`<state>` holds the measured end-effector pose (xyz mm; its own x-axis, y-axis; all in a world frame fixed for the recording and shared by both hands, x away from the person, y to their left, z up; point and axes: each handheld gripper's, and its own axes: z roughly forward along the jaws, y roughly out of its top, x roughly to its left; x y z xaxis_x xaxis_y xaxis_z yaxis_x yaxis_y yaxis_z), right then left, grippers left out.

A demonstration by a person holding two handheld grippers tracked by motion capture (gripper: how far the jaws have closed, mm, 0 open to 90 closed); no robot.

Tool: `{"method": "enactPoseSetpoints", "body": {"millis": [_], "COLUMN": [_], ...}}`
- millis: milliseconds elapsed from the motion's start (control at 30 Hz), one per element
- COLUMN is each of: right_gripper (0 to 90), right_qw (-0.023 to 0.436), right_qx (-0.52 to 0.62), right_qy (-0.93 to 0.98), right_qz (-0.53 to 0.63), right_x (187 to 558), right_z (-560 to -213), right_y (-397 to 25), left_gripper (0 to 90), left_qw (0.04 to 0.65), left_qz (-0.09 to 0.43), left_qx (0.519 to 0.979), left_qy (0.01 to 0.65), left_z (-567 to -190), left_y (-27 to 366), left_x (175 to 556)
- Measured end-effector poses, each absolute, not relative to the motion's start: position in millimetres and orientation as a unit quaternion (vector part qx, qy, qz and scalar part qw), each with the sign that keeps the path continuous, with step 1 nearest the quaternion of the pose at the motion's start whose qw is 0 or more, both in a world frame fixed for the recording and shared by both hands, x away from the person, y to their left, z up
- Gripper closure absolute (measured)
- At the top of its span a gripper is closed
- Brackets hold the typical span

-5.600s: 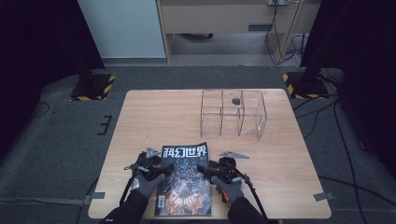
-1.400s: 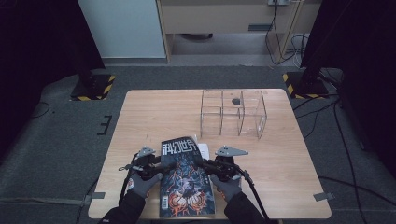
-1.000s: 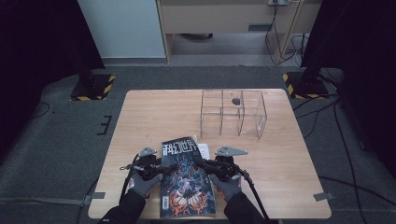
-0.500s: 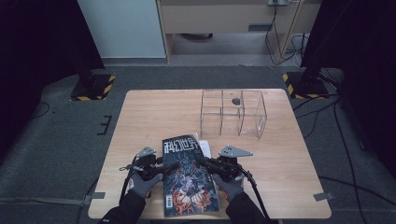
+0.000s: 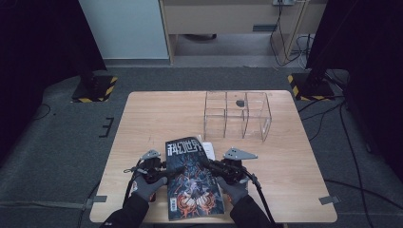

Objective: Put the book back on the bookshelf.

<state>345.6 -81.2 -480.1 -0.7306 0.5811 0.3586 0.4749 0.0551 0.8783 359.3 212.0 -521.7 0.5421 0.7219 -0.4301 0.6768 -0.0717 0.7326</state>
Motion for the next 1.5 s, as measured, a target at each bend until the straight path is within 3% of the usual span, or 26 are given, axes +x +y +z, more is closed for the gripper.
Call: {"method": "enactPoseSetpoints", "body": {"millis": [367,867,1267,1500], "right_gripper": [82.3,82.6,83.3,83.2], "right_qw": [0.047,0.048,0.049,0.05], "right_qx": [0.378,0.367,0.369,0.371], "right_qy": [0.732,0.741,0.744,0.744], "right_qz": [0.565,0.561,0.554,0.553], "right_x": [350,352,354,355], "right_z": [-483,-483,-484,-484], "right_y": [-89,-93,-92,-92], "left_gripper": [38.1,34.6,64.2,67.6], "left_qw": [0.534,0.537,0.488,0.475], "left_qz": [0.054,0.037,0.064,0.068], "left_qx": [0.72,0.718,0.733,0.736], "left_qy": [0.44,0.442,0.47,0.478], "left_z": [-502,-503,-500,-493], "left_y": [209,199,199,198], "left_x": [351,359,356,354]}}
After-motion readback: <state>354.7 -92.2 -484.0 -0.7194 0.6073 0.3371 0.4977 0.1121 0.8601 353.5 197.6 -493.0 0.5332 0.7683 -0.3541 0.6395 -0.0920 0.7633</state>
